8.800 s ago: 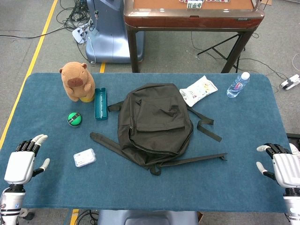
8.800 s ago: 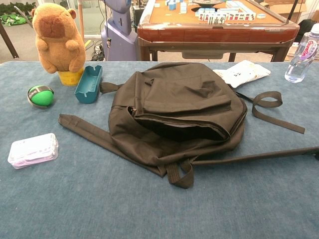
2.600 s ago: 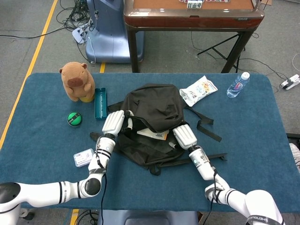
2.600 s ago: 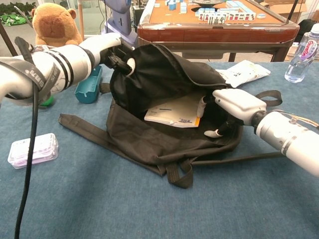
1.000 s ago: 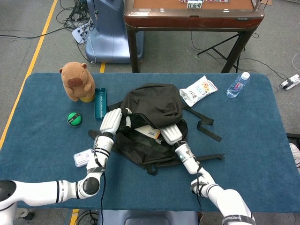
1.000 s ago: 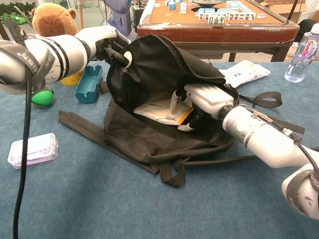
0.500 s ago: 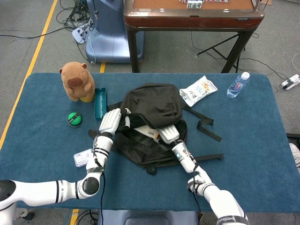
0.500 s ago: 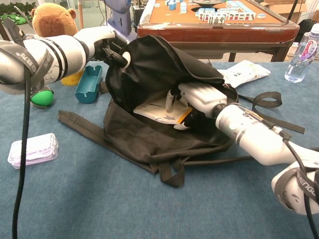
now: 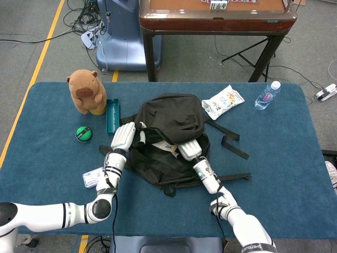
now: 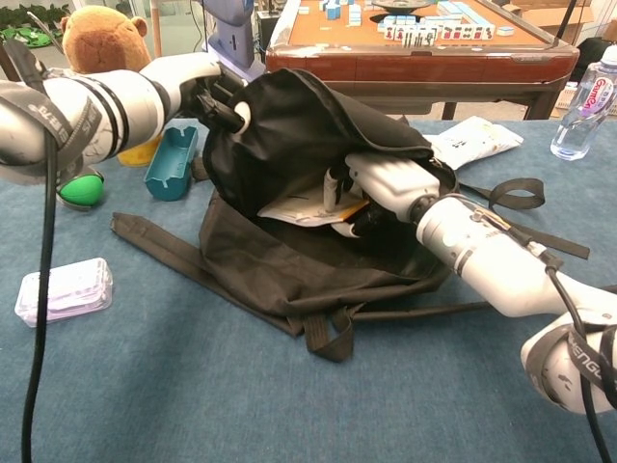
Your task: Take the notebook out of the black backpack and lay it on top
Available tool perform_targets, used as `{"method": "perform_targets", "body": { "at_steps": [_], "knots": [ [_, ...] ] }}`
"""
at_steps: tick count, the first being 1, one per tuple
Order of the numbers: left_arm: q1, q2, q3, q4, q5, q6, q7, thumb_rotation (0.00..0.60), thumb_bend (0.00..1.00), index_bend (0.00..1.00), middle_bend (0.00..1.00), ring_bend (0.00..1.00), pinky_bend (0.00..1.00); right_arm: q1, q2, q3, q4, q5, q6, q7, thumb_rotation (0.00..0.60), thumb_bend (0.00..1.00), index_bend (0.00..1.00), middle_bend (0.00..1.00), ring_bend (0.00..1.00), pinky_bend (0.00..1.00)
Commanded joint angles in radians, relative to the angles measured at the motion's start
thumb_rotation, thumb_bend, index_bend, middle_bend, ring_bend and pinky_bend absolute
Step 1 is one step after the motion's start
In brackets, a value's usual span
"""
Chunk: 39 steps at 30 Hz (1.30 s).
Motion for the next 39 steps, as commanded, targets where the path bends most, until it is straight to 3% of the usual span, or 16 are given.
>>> {"method": "perform_targets", "body": {
  "at_steps": [1,9,18,28,39],
  "knots": [
    [-0.001,-0.001,0.000,0.001,0.001,0.000,0.000,0.600,0.69,0.66,0.51,0.53,0.29,0.000,0.000,0.003,0.005,0.003,0.012,0.006,0.600,0.33,0.55,0.46,0.36,0.41],
    [0.002,0.016,-0.003,-0.006,0.006,0.001,-0.002,0.600,0.69,0.65,0.51,0.53,0.29,-0.036,0.025,-0.019,-0.009,-0.016,0.107,0.043,0.600,0.40,0.72,0.58,0.47,0.49],
    [0.005,0.034,0.002,-0.022,0.006,-0.001,0.003,0.600,0.69,0.65,0.51,0.53,0.29,-0.121,0.170,-0.085,-0.151,-0.083,0.275,0.117,0.600,0.40,0.75,0.61,0.52,0.55],
    [-0.003,0.039,0.007,-0.047,0.008,0.006,0.016,0.600,0.69,0.65,0.51,0.53,0.29,-0.198,0.463,-0.138,-0.559,-0.148,0.391,0.103,0.600,0.40,0.76,0.62,0.53,0.55],
    [-0.015,0.054,0.021,-0.094,0.037,0.016,0.041,0.600,0.69,0.65,0.51,0.53,0.29,-0.268,0.813,-0.144,-1.054,-0.180,0.449,0.036,0.600,0.40,0.77,0.63,0.55,0.57]
  ]
}}
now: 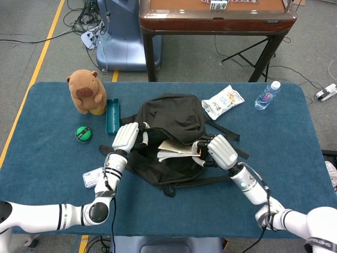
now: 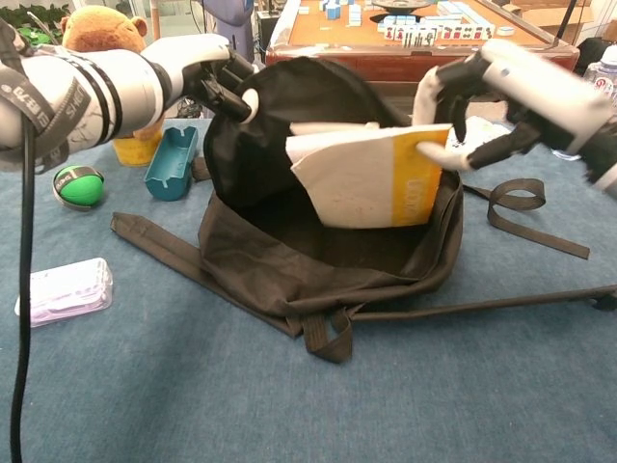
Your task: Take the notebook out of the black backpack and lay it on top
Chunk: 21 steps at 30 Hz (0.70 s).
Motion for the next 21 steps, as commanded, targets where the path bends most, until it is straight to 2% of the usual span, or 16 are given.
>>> {"method": "perform_targets", "body": {
  "at_steps": [1,5,9,14,17,19,21],
  "knots": [
    [-0.002,0.004,0.008,-0.009,0.011,0.003,0.006,0.600,0.69,0.65,0.51,0.53,0.29,-0.045,0.183,-0.005,-0.212,-0.023,0.036,-0.044,0.600,0.40,0.77,0.63,0.55,0.57],
    [0.001,0.006,0.025,-0.017,0.027,0.007,0.012,0.600,0.69,0.65,0.51,0.53,0.29,-0.074,0.331,0.008,-0.373,-0.030,0.067,-0.064,0.600,0.39,0.77,0.63,0.56,0.58],
    [0.009,0.021,0.050,-0.043,0.042,0.003,0.022,0.600,0.69,0.65,0.51,0.53,0.29,-0.100,0.453,0.026,-0.486,-0.026,0.086,-0.065,0.600,0.40,0.77,0.63,0.56,0.59],
    [0.022,0.062,0.110,-0.092,0.098,-0.004,0.062,0.600,0.69,0.62,0.50,0.53,0.29,-0.133,0.581,0.055,-0.567,-0.007,0.103,-0.041,0.600,0.39,0.77,0.63,0.56,0.59],
    [0.026,0.096,0.142,-0.131,0.112,-0.028,0.084,0.600,0.68,0.58,0.47,0.50,0.29,-0.152,0.646,0.074,-0.594,0.017,0.105,-0.011,0.600,0.39,0.77,0.63,0.56,0.59],
    [0.030,0.123,0.165,-0.161,0.133,-0.044,0.096,0.600,0.61,0.51,0.45,0.46,0.29,-0.163,0.679,0.085,-0.605,0.032,0.102,-0.016,0.600,0.39,0.77,0.63,0.56,0.59],
    [0.034,0.154,0.194,-0.197,0.162,-0.053,0.117,0.600,0.50,0.43,0.41,0.42,0.28,-0.170,0.700,0.101,-0.611,0.056,0.092,-0.020,0.600,0.39,0.77,0.63,0.56,0.59]
  ]
}}
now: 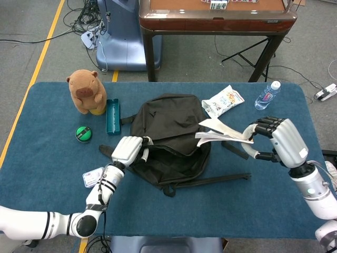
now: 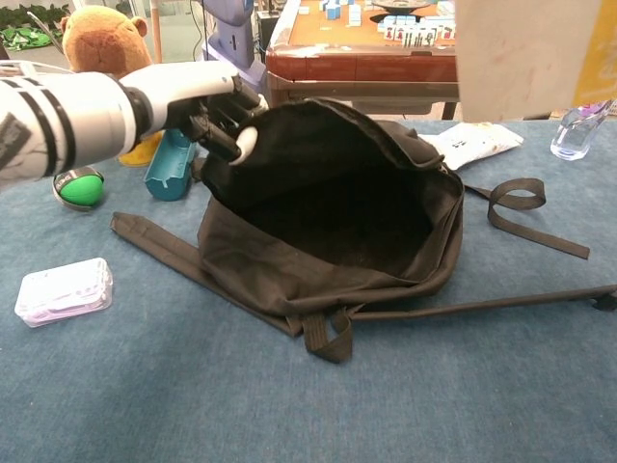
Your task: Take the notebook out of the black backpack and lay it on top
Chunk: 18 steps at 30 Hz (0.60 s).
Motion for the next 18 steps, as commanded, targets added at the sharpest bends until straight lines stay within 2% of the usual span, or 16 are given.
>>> {"method": "perform_targets", "body": {
  "at_steps": [1,6,9,12,18],
  "knots": [
    [0.009,0.051,0.046,-0.059,0.047,-0.022,0.036,0.600,0.43,0.37,0.39,0.40,0.26,-0.017,0.035,0.031,-0.018,0.042,-0.014,-0.002,0.600,0.39,0.77,0.63,0.56,0.59],
    [0.003,0.089,0.081,-0.118,0.064,-0.037,0.069,0.600,0.29,0.20,0.30,0.30,0.23,0.012,-0.002,0.058,0.016,0.065,-0.090,-0.067,0.600,0.39,0.77,0.63,0.56,0.59],
    [0.004,0.094,0.089,-0.137,0.081,-0.036,0.067,0.600,0.22,0.12,0.22,0.15,0.19,0.050,-0.064,0.075,0.072,0.082,-0.153,-0.125,0.600,0.39,0.77,0.63,0.56,0.59],
    [0.014,0.104,0.097,-0.156,0.110,-0.036,0.046,0.600,0.18,0.09,0.18,0.08,0.16,0.090,-0.142,0.093,0.138,0.106,-0.213,-0.145,0.600,0.39,0.77,0.63,0.56,0.59],
    [0.038,0.136,0.097,-0.174,0.135,-0.032,-0.007,0.600,0.16,0.08,0.17,0.06,0.15,0.167,-0.322,0.112,0.276,0.107,-0.289,-0.163,0.600,0.39,0.77,0.63,0.56,0.59]
  ]
}}
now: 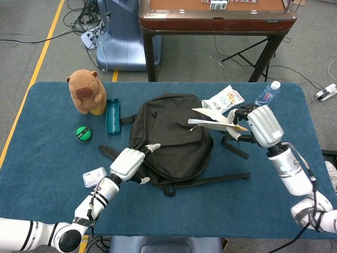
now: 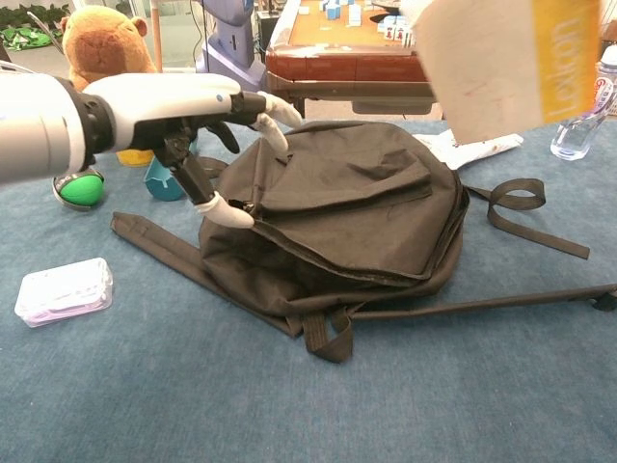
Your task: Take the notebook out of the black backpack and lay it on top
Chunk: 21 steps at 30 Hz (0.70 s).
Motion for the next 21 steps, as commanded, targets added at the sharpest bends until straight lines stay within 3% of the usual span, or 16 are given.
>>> {"method": "perform_targets", "body": {
  "at_steps": [1,8,13,17,19,21],
  "knots": [
    [0.013,0.017,-0.003,-0.009,-0.001,0.001,-0.030,0.600,0.16,0.07,0.17,0.06,0.15,0.062,-0.130,0.015,0.108,-0.001,-0.054,-0.031,0.600,0.39,0.77,0.63,0.56,0.59],
    [0.053,0.080,0.001,-0.001,0.002,-0.003,-0.100,0.600,0.16,0.07,0.17,0.06,0.15,0.110,-0.320,-0.042,0.248,-0.042,-0.127,-0.047,0.600,0.38,0.77,0.63,0.56,0.59],
    [0.085,0.120,0.013,0.023,0.021,-0.019,-0.155,0.600,0.16,0.07,0.17,0.06,0.15,0.097,-0.353,-0.079,0.285,-0.056,-0.142,-0.045,0.600,0.37,0.77,0.62,0.56,0.59],
    [0.106,0.141,0.020,0.042,0.047,-0.035,-0.198,0.600,0.16,0.07,0.17,0.06,0.15,0.081,-0.325,-0.105,0.256,-0.052,-0.170,-0.016,0.600,0.37,0.76,0.59,0.55,0.59],
    [0.114,0.148,0.024,0.047,0.059,-0.040,-0.210,0.600,0.16,0.07,0.17,0.06,0.15,0.078,-0.293,-0.124,0.224,-0.057,-0.193,-0.005,0.600,0.35,0.68,0.52,0.48,0.57],
    [0.122,0.155,0.026,0.052,0.073,-0.043,-0.223,0.600,0.16,0.07,0.17,0.06,0.15,0.081,-0.237,-0.151,0.175,-0.062,-0.242,0.001,0.600,0.30,0.46,0.37,0.32,0.44]
  ]
}}
